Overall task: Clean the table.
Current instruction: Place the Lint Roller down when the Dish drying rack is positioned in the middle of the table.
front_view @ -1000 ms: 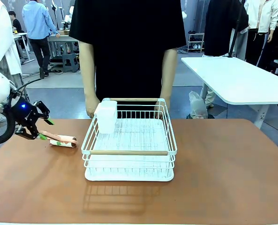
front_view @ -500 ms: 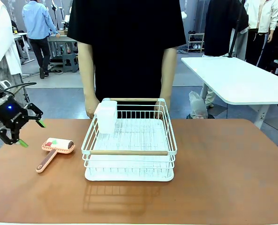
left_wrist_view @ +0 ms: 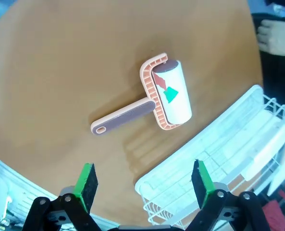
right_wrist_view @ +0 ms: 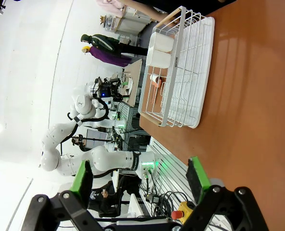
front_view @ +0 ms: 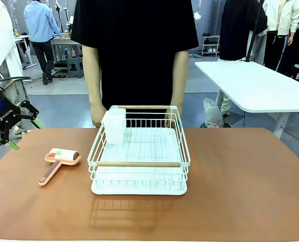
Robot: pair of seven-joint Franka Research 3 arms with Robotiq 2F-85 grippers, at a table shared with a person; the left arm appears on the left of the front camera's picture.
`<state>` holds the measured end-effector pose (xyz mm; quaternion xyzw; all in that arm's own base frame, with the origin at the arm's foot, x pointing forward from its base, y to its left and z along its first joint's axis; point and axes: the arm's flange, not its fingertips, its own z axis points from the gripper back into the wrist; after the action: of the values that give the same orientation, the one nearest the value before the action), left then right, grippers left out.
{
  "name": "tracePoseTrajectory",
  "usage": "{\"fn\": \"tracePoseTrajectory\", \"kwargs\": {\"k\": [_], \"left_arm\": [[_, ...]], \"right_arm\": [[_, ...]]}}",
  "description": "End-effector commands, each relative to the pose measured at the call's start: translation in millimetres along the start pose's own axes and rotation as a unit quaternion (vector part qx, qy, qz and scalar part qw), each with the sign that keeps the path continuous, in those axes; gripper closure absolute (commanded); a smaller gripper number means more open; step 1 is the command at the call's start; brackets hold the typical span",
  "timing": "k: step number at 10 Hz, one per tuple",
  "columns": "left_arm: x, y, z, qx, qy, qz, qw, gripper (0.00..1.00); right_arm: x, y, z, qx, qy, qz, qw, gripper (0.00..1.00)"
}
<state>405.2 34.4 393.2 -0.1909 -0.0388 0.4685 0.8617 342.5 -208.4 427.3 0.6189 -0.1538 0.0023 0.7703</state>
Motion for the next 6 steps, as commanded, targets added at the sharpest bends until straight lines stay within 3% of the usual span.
{"fn": "tracePoseTrajectory", "kwargs": {"k": [1, 6], "left_arm": [[-0.6, -0.2, -3.4, -0.003, 0.007, 0.001, 1.0, 0.0], [-0.6, -0.2, -3.4, -0.003, 0.007, 0.001, 1.0, 0.0]], "right_arm": [[0.0, 3.3, 0.8, 0.002, -0.001, 0.005, 1.0, 0.0], [0.0, 3.3, 0.8, 0.002, -0.001, 0.005, 1.0, 0.0]]}}
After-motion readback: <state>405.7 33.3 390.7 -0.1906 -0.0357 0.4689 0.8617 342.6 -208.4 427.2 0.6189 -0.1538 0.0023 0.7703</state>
